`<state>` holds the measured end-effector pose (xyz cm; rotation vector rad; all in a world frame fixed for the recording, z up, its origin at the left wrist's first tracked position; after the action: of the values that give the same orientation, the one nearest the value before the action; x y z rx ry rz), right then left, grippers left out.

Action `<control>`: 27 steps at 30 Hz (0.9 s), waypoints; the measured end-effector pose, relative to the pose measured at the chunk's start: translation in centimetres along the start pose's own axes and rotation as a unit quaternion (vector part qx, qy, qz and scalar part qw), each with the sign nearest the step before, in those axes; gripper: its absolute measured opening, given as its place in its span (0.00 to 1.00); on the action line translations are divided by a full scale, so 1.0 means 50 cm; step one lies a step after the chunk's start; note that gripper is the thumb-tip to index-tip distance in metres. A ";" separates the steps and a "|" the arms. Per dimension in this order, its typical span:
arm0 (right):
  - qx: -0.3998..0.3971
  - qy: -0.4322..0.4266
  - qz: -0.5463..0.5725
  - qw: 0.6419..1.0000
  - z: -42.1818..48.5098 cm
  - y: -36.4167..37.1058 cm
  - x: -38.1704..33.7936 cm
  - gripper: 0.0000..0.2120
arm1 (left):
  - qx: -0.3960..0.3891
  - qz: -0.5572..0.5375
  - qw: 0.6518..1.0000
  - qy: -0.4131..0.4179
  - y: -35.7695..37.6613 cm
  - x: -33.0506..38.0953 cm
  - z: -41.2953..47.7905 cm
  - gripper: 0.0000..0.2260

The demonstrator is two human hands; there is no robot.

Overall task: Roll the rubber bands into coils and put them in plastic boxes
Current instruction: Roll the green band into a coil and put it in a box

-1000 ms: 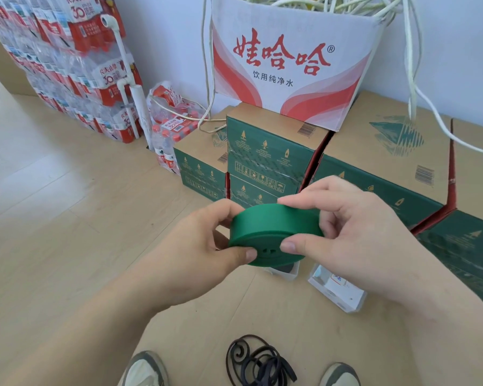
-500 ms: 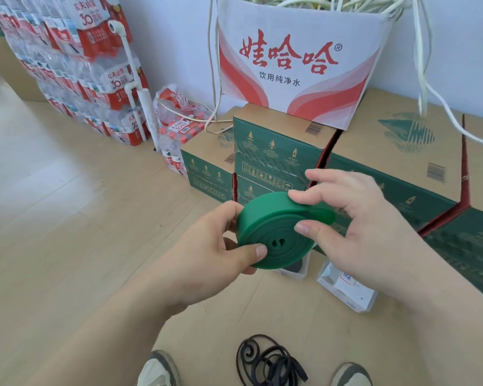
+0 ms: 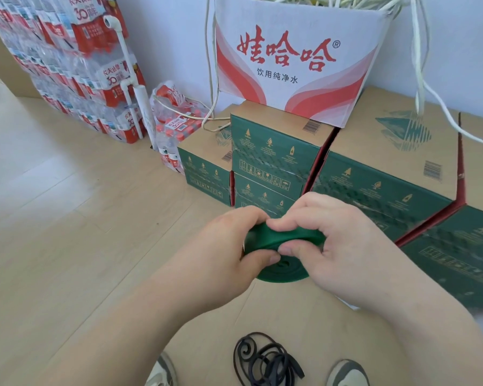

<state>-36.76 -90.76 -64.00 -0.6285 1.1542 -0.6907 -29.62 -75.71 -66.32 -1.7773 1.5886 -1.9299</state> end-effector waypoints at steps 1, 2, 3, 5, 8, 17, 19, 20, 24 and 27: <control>0.007 0.010 0.019 1.000 0.000 -0.005 0.001 0.15 | -0.003 0.000 1.000 0.002 -0.002 -0.002 0.001 0.13; 0.015 0.021 0.041 0.999 0.000 -0.011 0.001 0.15 | -0.006 -0.005 1.000 0.001 -0.002 -0.004 0.002 0.13; 0.019 0.030 0.057 0.998 0.001 -0.016 0.000 0.15 | -0.007 -0.010 1.000 0.001 -0.004 -0.005 0.002 0.13; 0.008 0.039 0.070 0.997 0.002 -0.017 -0.004 0.14 | -0.009 -0.020 1.000 -0.004 -0.006 -0.008 0.002 0.12; -0.011 0.049 0.101 0.994 0.000 -0.013 -0.005 0.13 | -0.012 -0.032 0.999 -0.021 -0.005 -0.017 0.000 0.10; 0.037 0.078 0.120 0.989 -0.005 -0.037 0.003 0.07 | -0.034 -0.079 0.996 -0.006 -0.007 -0.022 -0.001 0.12; 0.060 0.088 0.147 0.983 -0.009 -0.038 0.008 0.08 | -0.034 -0.098 0.995 -0.001 -0.008 -0.024 0.001 0.12; 0.071 0.092 0.163 0.980 -0.011 -0.037 0.010 0.09 | -0.034 -0.110 0.993 -0.001 -0.009 -0.026 0.001 0.11; 0.099 0.085 0.196 0.972 -0.016 -0.026 0.018 0.08 | -0.037 -0.143 0.989 0.000 -0.010 -0.031 0.002 0.10; 0.095 0.071 0.183 0.976 -0.020 -0.026 0.021 0.11 | -0.032 -0.184 0.982 0.006 -0.014 -0.031 0.002 0.10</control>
<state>-37.68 -92.47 -63.93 -0.1963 1.2764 -0.5266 -28.64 -74.42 -66.92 -2.2226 1.4186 -2.0559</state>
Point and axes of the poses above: each hand's wrist, its own z-axis towards the middle knuckle, its own y-axis out of the palm, x = y × z, the point moved 5 cm from there along z, towards the middle knuckle, and after that the axes turned 13 degrees about -y, right-handed, at the moved point
